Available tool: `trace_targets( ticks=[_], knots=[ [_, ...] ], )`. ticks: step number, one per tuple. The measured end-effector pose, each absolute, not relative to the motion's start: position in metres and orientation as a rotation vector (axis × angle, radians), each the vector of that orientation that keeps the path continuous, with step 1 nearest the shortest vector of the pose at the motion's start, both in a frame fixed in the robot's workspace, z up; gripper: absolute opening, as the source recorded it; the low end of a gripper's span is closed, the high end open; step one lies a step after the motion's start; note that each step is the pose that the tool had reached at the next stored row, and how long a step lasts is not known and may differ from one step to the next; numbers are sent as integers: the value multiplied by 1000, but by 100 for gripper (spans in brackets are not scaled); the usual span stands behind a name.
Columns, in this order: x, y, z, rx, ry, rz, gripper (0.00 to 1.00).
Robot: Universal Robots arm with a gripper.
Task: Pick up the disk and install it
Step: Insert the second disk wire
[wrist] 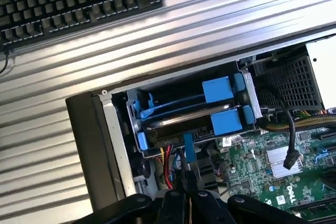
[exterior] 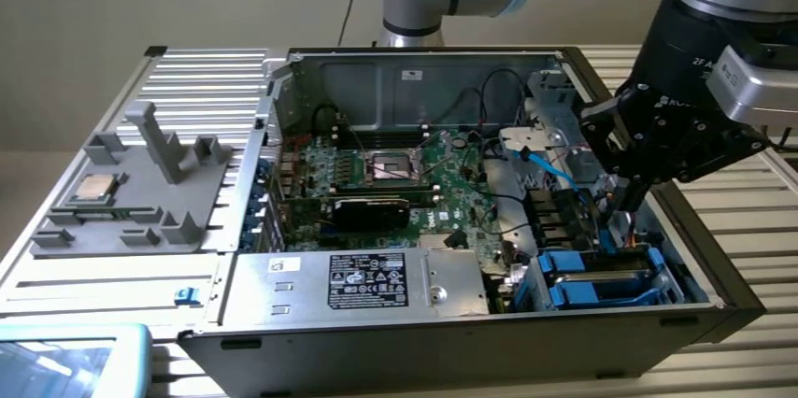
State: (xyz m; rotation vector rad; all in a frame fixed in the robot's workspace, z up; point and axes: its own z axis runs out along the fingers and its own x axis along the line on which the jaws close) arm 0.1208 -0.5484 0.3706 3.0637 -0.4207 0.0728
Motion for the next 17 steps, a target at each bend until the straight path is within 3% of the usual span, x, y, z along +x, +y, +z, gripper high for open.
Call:
trace_targets(
  ticks=[17],
  knots=[
    [107, -577, 362, 3159, -390, 52, 11]
  ],
)
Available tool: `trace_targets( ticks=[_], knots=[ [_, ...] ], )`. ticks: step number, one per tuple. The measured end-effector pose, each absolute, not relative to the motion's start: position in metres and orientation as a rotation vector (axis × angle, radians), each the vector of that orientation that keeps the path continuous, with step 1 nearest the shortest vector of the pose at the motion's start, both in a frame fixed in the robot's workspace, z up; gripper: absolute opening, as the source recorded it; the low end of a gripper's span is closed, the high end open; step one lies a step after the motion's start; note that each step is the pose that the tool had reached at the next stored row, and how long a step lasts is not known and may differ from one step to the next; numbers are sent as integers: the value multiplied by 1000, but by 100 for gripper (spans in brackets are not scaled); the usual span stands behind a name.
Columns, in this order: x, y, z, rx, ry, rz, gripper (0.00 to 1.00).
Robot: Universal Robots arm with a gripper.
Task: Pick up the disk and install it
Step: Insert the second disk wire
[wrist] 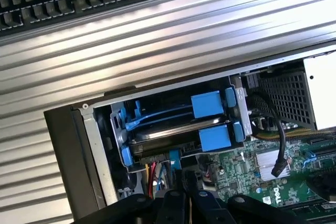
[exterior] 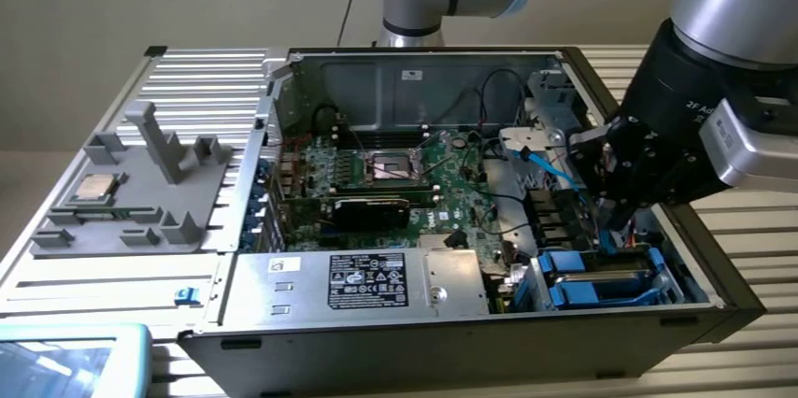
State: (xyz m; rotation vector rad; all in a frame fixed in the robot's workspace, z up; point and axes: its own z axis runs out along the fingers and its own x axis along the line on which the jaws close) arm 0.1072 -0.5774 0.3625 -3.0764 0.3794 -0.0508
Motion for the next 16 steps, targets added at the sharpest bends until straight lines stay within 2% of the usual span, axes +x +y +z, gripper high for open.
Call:
trace_targets(
  ticks=[16],
  knots=[
    [111, -578, 359, -3096, 123, -29, 11]
  ],
)
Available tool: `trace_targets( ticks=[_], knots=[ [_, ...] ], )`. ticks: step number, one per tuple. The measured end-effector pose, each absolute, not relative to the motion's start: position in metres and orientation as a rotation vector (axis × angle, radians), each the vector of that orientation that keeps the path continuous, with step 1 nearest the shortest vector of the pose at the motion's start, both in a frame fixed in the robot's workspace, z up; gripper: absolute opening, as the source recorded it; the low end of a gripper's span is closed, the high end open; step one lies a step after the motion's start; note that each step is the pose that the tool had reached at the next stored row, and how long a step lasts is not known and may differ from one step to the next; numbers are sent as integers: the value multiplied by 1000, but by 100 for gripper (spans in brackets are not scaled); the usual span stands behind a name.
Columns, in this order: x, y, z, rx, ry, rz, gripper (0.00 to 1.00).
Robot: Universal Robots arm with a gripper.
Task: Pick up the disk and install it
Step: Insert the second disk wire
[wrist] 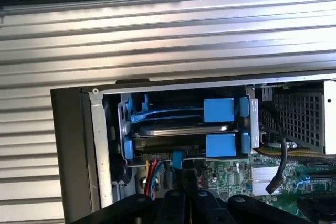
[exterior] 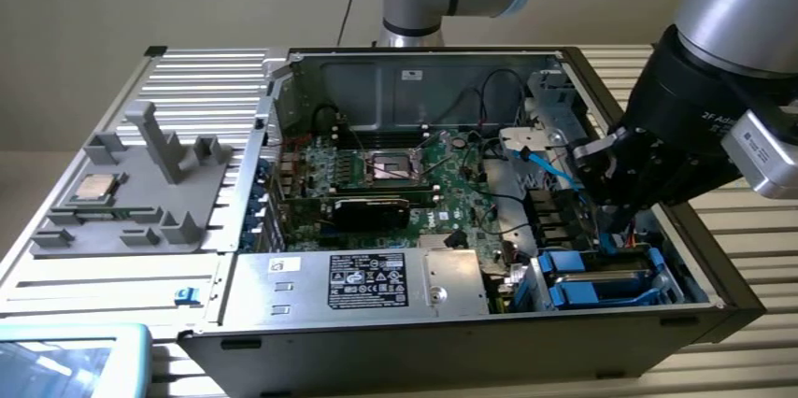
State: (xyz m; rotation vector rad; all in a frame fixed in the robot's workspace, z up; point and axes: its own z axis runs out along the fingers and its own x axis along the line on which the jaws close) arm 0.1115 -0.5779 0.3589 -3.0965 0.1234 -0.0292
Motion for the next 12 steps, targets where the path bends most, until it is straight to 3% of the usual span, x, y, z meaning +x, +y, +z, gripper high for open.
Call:
trace_targets(
  ticks=[12],
  knots=[
    [111, -587, 353, -3098, 93, -12, 11]
  ],
)
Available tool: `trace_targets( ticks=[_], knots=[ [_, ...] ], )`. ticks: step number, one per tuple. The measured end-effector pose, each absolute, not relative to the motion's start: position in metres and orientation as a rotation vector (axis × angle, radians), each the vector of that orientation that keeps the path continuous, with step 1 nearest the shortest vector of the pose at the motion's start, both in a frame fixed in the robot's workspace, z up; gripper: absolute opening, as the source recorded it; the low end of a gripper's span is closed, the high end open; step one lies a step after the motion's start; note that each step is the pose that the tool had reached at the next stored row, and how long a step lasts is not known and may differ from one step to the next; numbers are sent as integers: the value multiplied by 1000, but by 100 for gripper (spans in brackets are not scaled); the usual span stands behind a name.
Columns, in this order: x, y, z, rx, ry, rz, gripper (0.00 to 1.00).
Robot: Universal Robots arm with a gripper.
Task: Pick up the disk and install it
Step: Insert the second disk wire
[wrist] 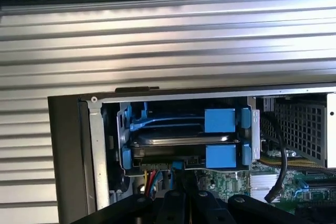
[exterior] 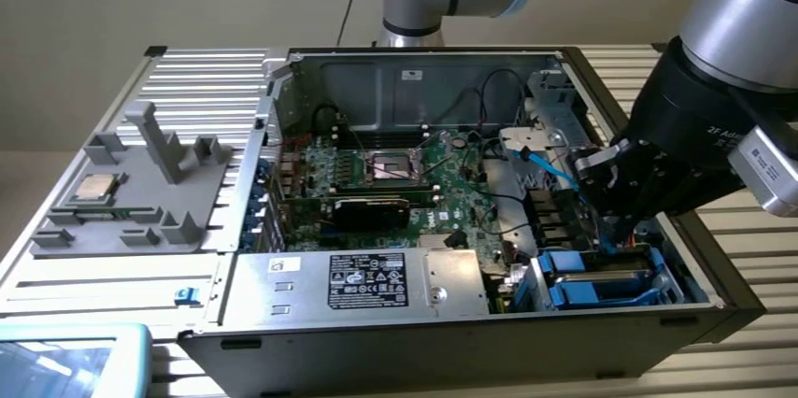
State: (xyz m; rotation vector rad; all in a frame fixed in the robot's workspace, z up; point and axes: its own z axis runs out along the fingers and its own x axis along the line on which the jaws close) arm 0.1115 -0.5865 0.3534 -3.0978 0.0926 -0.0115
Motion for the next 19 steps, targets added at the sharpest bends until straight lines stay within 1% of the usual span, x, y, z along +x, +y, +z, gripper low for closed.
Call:
trace_targets(
  ticks=[5, 19],
  knots=[
    [112, -590, 350, -3098, 66, 4, 11],
    [115, -594, 341, -3090, 21, 18, 11]
  ],
)
